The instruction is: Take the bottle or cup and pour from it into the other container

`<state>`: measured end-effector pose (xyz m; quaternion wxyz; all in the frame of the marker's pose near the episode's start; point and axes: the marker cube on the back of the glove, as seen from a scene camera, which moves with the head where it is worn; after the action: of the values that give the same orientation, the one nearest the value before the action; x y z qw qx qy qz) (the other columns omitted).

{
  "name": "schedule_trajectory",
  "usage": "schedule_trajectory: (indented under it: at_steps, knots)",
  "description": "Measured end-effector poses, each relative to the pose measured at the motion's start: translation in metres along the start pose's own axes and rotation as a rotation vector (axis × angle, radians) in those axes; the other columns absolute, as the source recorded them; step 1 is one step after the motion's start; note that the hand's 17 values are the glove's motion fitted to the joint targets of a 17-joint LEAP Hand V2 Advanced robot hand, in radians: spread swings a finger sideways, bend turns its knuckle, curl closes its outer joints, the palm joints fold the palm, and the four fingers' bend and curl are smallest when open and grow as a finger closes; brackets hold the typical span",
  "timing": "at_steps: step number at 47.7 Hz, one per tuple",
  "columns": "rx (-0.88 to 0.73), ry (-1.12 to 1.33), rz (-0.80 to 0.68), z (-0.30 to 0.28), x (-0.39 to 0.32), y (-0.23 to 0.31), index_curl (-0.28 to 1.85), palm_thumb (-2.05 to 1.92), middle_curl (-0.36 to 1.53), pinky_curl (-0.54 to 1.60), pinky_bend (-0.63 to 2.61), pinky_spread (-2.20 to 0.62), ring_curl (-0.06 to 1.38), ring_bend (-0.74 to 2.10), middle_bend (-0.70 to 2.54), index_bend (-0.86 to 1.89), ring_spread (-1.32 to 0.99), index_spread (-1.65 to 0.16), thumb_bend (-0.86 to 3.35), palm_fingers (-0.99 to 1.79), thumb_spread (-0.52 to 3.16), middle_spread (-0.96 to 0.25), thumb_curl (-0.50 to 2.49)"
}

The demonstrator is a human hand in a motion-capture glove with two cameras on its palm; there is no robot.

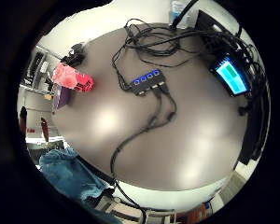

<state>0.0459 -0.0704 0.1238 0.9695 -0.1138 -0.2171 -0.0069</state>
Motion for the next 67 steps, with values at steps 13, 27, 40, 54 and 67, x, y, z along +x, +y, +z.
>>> schedule_trajectory:
  at_steps: [13, 27, 40, 54, 67]
  knots:
    - [-0.048, -0.073, -0.038, 0.053, 0.005, -0.041, 0.2, 0.7, 0.31, 0.34, 0.44, 0.26, 0.27, 0.4, 0.2, 0.13, 0.09, -0.38, -0.04, 0.05, 0.89, 0.02, 0.41]
    - [-0.075, -0.168, -0.069, 0.097, 0.0, -0.059, 0.19, 0.69, 0.32, 0.34, 0.45, 0.26, 0.27, 0.4, 0.2, 0.13, 0.1, -0.38, -0.03, 0.03, 0.88, 0.03, 0.4]
    - [0.008, -0.345, -0.068, 0.144, -0.015, -0.071, 0.19, 0.67, 0.32, 0.35, 0.48, 0.26, 0.28, 0.42, 0.19, 0.13, 0.09, -0.3, -0.03, 0.0, 0.87, 0.1, 0.39]
    - [0.14, -0.46, -0.045, 0.175, -0.028, -0.081, 0.19, 0.68, 0.32, 0.35, 0.48, 0.26, 0.29, 0.46, 0.2, 0.13, 0.13, -0.24, -0.03, 0.0, 0.85, 0.15, 0.38]
    - [0.253, -0.486, -0.038, 0.194, -0.038, -0.084, 0.19, 0.71, 0.33, 0.35, 0.47, 0.26, 0.29, 0.48, 0.21, 0.12, 0.15, -0.23, -0.03, 0.03, 0.84, 0.17, 0.39]
